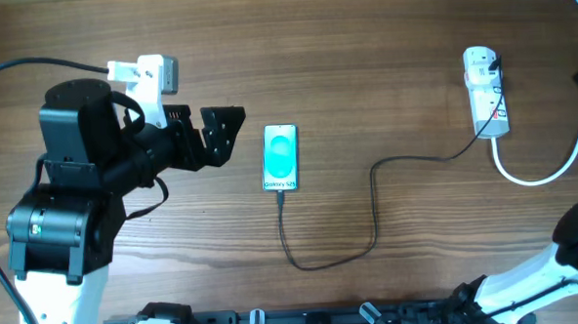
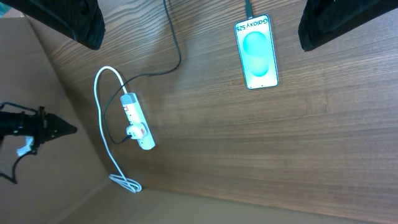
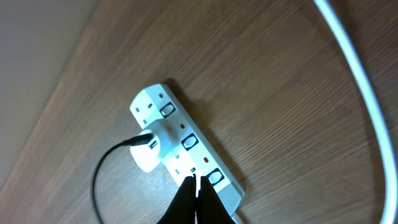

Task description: Plug charger to phone and switch on socket

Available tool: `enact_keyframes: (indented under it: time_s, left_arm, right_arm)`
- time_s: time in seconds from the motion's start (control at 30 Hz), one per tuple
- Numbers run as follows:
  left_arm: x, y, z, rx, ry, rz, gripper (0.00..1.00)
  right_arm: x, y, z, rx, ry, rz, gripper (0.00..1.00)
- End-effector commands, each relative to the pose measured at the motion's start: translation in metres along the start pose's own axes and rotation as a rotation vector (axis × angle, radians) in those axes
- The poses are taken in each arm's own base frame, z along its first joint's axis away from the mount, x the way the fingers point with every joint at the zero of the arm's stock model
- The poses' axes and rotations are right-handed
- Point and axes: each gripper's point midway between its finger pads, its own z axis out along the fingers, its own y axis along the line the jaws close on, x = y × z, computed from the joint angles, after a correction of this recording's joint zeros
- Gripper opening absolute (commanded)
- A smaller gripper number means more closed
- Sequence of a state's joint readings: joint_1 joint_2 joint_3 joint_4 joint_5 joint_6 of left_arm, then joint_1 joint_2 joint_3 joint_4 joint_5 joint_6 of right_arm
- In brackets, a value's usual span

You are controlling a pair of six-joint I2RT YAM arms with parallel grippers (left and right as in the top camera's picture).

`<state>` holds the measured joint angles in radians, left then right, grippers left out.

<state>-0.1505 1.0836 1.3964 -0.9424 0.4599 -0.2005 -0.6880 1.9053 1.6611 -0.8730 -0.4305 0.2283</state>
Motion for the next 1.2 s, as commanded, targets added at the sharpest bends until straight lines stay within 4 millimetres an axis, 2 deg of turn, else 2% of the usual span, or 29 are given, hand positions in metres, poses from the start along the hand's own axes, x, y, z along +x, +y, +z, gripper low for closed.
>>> enact_keyframes:
  time_s: [0.0,0.2,0.43,0.7,0.83,1.0,1.17]
  left_arm:
    - [-0.004,0.002,-0.001,-0.011,-0.012,0.007,1.00]
    - [-0.004,0.002,-0.001,-0.011,-0.012,0.007,1.00]
    - [-0.004,0.002,-0.001,-0.011,-0.012,0.006,1.00]
    - [-0.004,0.002,-0.001,-0.011,-0.012,0.006,1.00]
    - [-0.004,0.002,-0.001,-0.011,-0.012,0.006,1.00]
    - [-0.004,0.002,-0.001,-0.011,-0.012,0.007,1.00]
    - [-0.004,0.002,-0.001,-0.011,-0.012,0.007,1.00]
  right_arm:
    - [0.002,-0.001,0.022,-0.037,0.040,-0.008,0.04]
    - [0.005,0.005,0.044,-0.084,0.066,-0.007,0.04]
    - [0.011,-0.004,0.073,-0.079,0.104,0.056,0.04]
    - [0.032,0.011,0.109,-0.086,0.169,-0.044,0.04]
    - [0.039,0.018,0.117,-0.092,0.187,-0.065,0.04]
    - [0.049,0.011,0.126,-0.021,0.194,-0.050,0.04]
    - [0.053,0.014,0.129,-0.025,0.200,-0.067,0.04]
